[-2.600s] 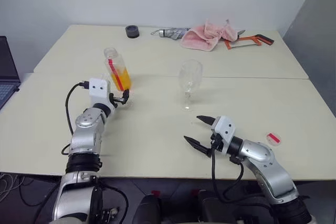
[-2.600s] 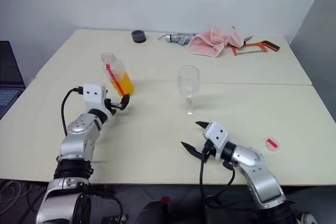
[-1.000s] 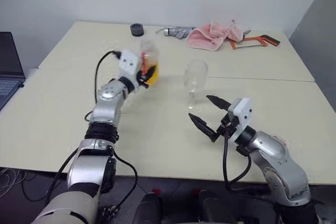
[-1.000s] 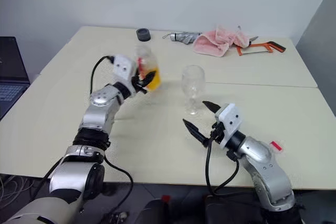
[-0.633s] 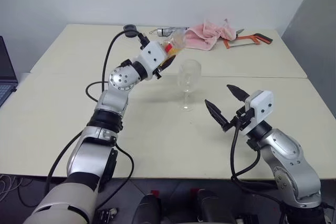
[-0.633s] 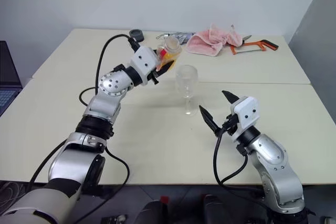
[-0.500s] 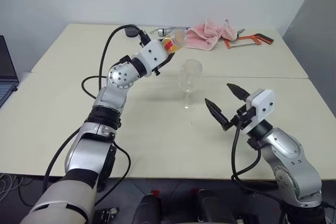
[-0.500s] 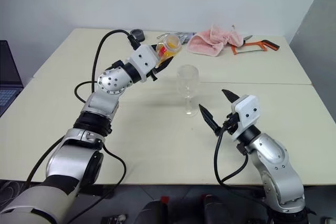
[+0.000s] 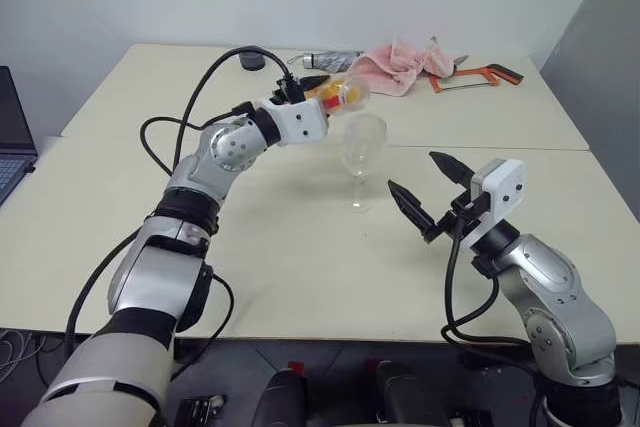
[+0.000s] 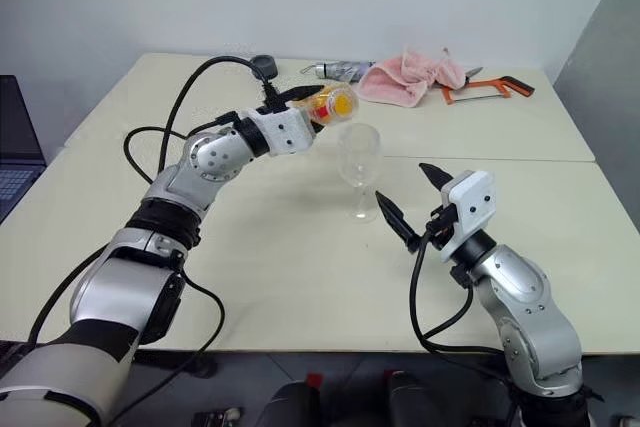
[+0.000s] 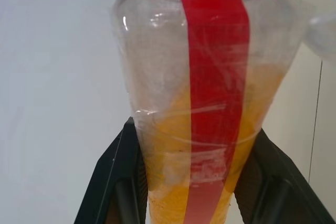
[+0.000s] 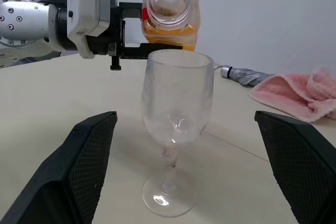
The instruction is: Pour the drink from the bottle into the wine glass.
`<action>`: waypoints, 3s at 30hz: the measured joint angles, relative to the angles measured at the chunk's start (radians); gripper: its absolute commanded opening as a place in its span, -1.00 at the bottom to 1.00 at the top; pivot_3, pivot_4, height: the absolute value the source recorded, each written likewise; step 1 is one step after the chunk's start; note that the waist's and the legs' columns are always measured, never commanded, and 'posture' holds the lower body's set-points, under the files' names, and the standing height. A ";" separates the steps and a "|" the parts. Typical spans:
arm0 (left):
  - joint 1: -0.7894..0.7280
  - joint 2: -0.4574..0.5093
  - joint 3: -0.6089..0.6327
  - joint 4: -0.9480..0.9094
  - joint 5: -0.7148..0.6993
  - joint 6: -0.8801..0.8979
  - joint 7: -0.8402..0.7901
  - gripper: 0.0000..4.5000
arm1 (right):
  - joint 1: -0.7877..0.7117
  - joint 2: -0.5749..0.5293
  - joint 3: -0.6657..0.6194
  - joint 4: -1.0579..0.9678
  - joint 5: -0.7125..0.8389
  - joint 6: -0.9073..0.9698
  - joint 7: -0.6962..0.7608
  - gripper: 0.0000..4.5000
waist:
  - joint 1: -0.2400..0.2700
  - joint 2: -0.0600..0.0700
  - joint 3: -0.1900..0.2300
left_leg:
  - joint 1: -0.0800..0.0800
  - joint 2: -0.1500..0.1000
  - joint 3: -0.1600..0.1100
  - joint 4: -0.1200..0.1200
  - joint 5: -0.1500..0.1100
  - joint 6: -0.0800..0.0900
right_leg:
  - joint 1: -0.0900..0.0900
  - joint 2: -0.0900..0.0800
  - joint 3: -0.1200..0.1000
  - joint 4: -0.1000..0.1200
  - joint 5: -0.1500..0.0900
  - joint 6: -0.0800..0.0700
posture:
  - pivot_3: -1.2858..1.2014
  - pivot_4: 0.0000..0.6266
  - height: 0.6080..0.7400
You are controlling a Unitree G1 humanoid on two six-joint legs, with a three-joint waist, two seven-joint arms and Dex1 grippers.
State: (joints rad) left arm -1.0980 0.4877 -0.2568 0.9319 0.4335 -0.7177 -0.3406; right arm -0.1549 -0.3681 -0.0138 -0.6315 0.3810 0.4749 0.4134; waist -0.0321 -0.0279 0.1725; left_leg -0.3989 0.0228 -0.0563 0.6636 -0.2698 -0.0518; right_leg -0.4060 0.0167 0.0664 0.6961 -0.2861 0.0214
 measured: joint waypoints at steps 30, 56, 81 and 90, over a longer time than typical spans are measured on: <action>-0.155 0.082 -0.147 0.124 0.289 -0.129 0.319 -0.24 | 0.038 -0.044 0.001 -0.056 0.071 0.035 0.017 1.00 | 0.000 0.000 0.000 | 0.000 0.000 0.000 0.000 0.000 0.000 | 0.000 0.000 -0.001 0.000 0.000 0.000 | 0.03 -0.52 1.00; -0.193 0.092 -0.173 0.176 0.334 -0.098 0.445 -0.24 | 0.048 -0.047 -0.003 -0.086 0.093 0.061 -0.005 1.00 | 0.001 0.000 0.000 | 0.000 0.000 0.000 0.001 0.000 0.000 | 0.000 -0.001 -0.001 0.001 0.000 0.000 | 0.03 -0.52 1.00; -0.219 0.058 -0.210 0.204 0.334 -0.095 0.484 -0.24 | 0.082 -0.053 -0.002 -0.115 0.112 0.062 -0.021 1.00 | 0.001 0.000 0.000 | 0.000 -0.001 0.000 0.001 0.000 0.000 | 0.000 -0.001 0.000 0.001 0.000 0.000 | 0.03 -0.52 1.00; -0.231 0.058 -0.211 0.204 0.334 -0.095 0.485 -0.24 | 0.089 -0.053 0.015 -0.122 0.112 0.064 -0.027 1.00 | 0.001 0.000 0.000 | 0.000 -0.001 0.000 0.001 0.000 0.000 | 0.000 -0.001 0.000 0.001 0.000 0.000 | 0.03 -0.52 1.00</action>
State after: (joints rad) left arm -1.3292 0.5461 -0.4681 1.1362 0.7677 -0.8130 0.1445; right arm -0.0657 -0.4212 0.0009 -0.7536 0.4929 0.5393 0.3863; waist -0.0316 -0.0280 0.1725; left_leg -0.3989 0.0222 -0.0561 0.6645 -0.2697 -0.0521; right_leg -0.4060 0.0159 0.0660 0.6973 -0.2861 0.0213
